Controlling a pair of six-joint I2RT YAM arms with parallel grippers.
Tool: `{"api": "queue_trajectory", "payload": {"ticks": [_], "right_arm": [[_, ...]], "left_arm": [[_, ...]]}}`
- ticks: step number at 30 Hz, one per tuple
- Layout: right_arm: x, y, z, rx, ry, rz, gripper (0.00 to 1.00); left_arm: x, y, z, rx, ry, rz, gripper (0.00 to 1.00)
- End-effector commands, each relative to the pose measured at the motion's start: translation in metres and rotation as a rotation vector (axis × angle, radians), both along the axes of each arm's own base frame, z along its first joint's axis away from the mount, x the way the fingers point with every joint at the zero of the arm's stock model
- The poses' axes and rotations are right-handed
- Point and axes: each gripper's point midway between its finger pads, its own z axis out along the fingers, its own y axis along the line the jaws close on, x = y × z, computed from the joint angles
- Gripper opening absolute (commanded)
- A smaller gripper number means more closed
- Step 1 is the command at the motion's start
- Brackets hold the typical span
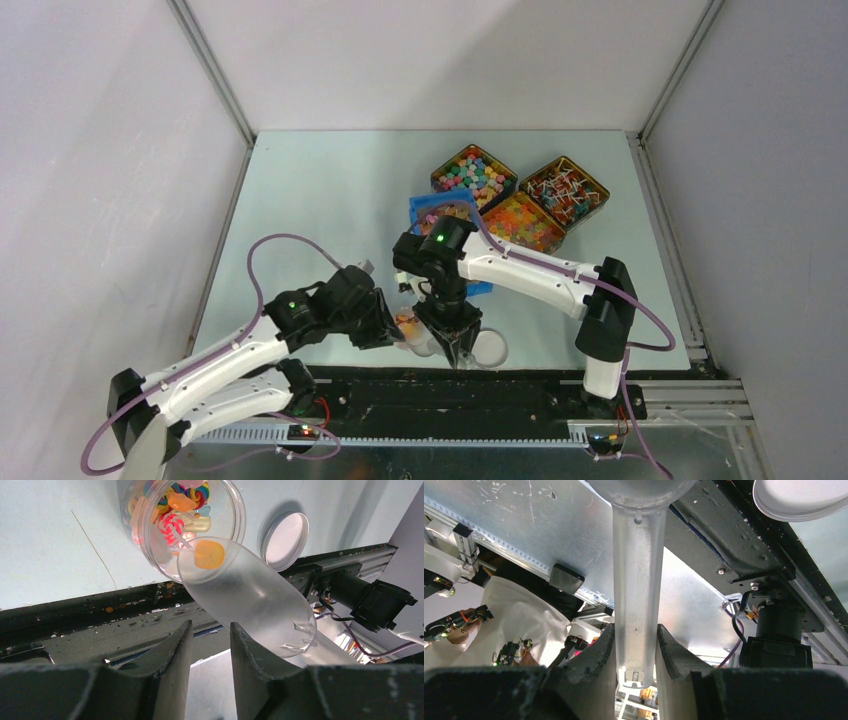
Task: Pack the candies
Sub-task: Place the fake candies in the packing bottle.
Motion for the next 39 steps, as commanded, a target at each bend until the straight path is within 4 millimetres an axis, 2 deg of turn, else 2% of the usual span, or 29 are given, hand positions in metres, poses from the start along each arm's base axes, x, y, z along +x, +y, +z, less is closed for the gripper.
{"api": "queue_trajectory", "payload": {"ticks": [1, 10, 15, 25, 32, 39], "right_arm": [[-0.001, 0.01, 0.013, 0.055, 0.009, 0.006, 0.0], [-0.004, 0.008, 0.015, 0.059, 0.024, 0.002, 0.0], [-0.009, 0.001, 0.015, 0.051, 0.041, 0.002, 0.0], [-0.013, -0.013, 0.013, 0.03, 0.024, 0.012, 0.0], [-0.006, -0.018, 0.012, 0.052, -0.047, 0.015, 0.0], [0.002, -0.023, 0.016, 0.111, -0.113, -0.032, 0.0]], "left_arm": [[0.001, 0.0, -0.004, 0.014, -0.002, 0.008, 0.38], [0.0, 0.001, -0.005, 0.016, 0.002, 0.004, 0.38], [0.002, -0.002, 0.002, -0.008, -0.014, 0.009, 0.38], [0.01, -0.012, 0.015, -0.052, -0.04, 0.017, 0.46], [0.03, -0.019, 0.043, -0.121, -0.108, 0.045, 0.53], [0.066, -0.025, 0.078, -0.268, -0.178, 0.095, 0.56]]}}
